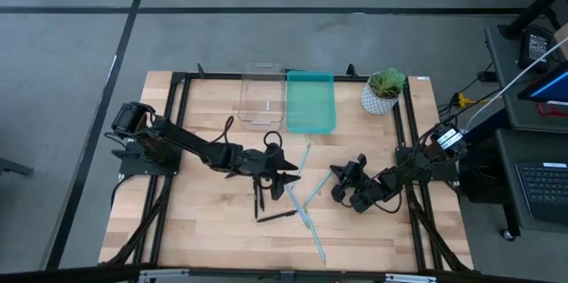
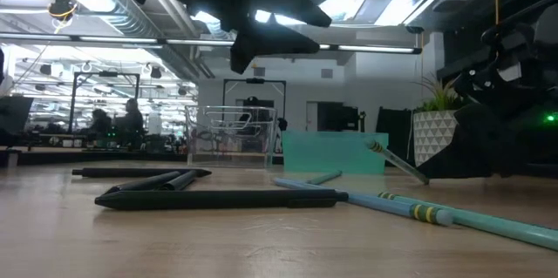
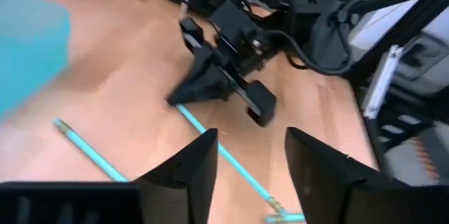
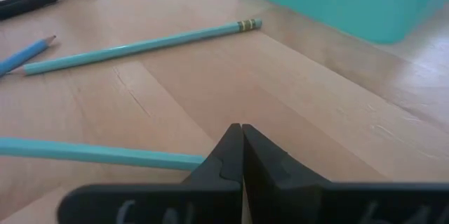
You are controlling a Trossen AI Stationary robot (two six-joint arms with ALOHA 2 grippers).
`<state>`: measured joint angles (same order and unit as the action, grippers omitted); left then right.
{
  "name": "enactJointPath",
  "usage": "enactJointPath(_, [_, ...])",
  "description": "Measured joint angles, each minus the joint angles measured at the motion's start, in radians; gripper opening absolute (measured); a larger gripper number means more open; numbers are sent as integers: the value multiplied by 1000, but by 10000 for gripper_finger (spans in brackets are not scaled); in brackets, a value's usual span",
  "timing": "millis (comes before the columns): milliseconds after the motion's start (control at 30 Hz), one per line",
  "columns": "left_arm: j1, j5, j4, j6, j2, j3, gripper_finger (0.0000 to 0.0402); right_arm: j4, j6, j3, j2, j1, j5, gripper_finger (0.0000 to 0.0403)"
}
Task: Sort pens & pencils
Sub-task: Put the light blue pencil into the light blue bin
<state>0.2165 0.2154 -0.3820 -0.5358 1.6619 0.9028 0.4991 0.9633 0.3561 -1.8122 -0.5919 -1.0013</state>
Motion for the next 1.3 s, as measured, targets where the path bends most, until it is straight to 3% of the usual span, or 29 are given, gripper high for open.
enactJointPath(133, [12, -7, 11, -12, 43, 31, 196, 0, 0, 0, 0, 0, 1, 3])
enactJointPath(233, [30, -40, 64, 17, 118, 138, 198, 0, 2, 0, 0, 0, 2, 3])
enactJointPath(467, [22, 5, 651, -31, 309, 515, 197, -4, 0, 1, 0, 0, 4, 3])
enactJointPath(567, [21, 2, 804, -37, 388, 633, 197, -8, -1, 1, 0, 0, 3, 3])
enactJointPath(767, [30, -83, 811, -34, 478, 738, 196, -12, -2, 1, 0, 0, 2, 3])
enactJointPath(1300, [49, -76, 785, -100, 545, 738, 196, -25, -3, 1, -1, 0, -1, 3])
